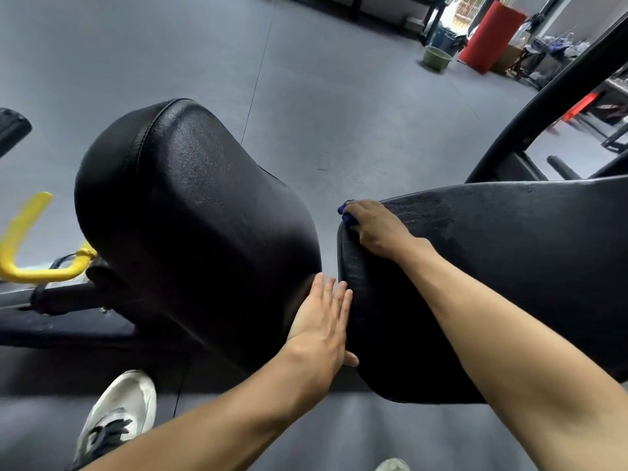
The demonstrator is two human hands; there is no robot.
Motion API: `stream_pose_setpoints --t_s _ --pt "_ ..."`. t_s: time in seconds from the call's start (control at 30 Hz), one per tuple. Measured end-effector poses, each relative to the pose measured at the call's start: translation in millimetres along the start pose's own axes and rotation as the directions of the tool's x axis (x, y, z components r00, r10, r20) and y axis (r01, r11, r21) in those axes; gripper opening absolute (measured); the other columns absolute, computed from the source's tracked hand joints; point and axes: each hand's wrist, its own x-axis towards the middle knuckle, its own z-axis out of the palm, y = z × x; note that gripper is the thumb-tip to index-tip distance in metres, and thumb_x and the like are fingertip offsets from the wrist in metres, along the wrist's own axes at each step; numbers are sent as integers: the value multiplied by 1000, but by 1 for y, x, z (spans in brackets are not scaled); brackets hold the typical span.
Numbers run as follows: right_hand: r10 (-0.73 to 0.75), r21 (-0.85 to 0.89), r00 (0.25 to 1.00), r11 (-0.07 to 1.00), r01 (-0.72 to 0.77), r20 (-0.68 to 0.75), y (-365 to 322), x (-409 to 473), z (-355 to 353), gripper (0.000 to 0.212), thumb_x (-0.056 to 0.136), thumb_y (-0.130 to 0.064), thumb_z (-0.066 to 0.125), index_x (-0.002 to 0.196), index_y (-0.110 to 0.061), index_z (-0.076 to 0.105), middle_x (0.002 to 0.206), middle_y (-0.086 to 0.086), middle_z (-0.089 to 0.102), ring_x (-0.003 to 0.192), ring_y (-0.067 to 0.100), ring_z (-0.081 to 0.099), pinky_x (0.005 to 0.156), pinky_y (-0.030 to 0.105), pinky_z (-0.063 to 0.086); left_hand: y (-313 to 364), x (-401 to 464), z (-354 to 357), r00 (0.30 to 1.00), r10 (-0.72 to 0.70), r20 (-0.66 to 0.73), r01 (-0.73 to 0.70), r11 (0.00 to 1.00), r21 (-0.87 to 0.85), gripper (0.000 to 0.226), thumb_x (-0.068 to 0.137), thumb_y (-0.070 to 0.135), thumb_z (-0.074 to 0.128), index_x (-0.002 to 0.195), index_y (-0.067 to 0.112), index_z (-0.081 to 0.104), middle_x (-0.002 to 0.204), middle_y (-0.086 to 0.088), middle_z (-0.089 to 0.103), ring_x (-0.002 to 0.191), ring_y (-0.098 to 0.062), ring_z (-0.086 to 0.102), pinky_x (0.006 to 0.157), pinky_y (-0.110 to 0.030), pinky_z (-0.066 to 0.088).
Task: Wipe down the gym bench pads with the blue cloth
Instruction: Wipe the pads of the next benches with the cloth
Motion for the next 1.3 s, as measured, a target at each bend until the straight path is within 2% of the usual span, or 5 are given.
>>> stream_pose_setpoints --t_s 0.2,0.5,0.87,1.0,1.3 --pt "-290 82 948 956 282 127 -19 -32 6 19 96 -19 64 115 -17 68 121 -1 66 118 19 54 106 27 38 2 -3 -2 1000 -20 -20 20 1000 -17 101 99 73 16 157 -5 -12 167 -23 -10 155 -41 -8 125 -56 -6" --pt "-291 35 950 957 288 117 -50 -155 -1 42 95 -24 57 134 -9 59 146 5 54 143 17 36 121 17 12 -12 -14 -19 991 -132 32 133 991 -8 91 104 64 27 159 -3 1 169 -22 -1 157 -37 -1 126 -50 -5" --pt "-395 -139 914 904 405 93 -60 -258 7 50 89 -2 64 138 -14 59 152 2 48 149 19 33 115 32 39 -30 4 -22 994 -72 -80 64 993 -96 134 68 95 51 161 6 15 165 -11 24 153 -34 21 125 -47 13" --pt "-353 -144 935 926 348 -12 -59 -227 7 37 93 -12 53 128 -8 65 142 9 58 137 26 49 117 34 37 -27 8 -14 998 -43 -54 43 999 -15 124 82 91 36 162 5 -5 171 -11 -2 157 -37 3 125 -51 2" --pt "-94 -100 994 991 88 -61 -32 -111 17 34 99 -24 46 124 -9 64 143 9 57 137 32 48 114 44 40 -24 13 -11 999 -39 -33 40 999 26 119 86 87 34 161 3 -7 171 -13 -3 156 -39 0 125 -55 -2"
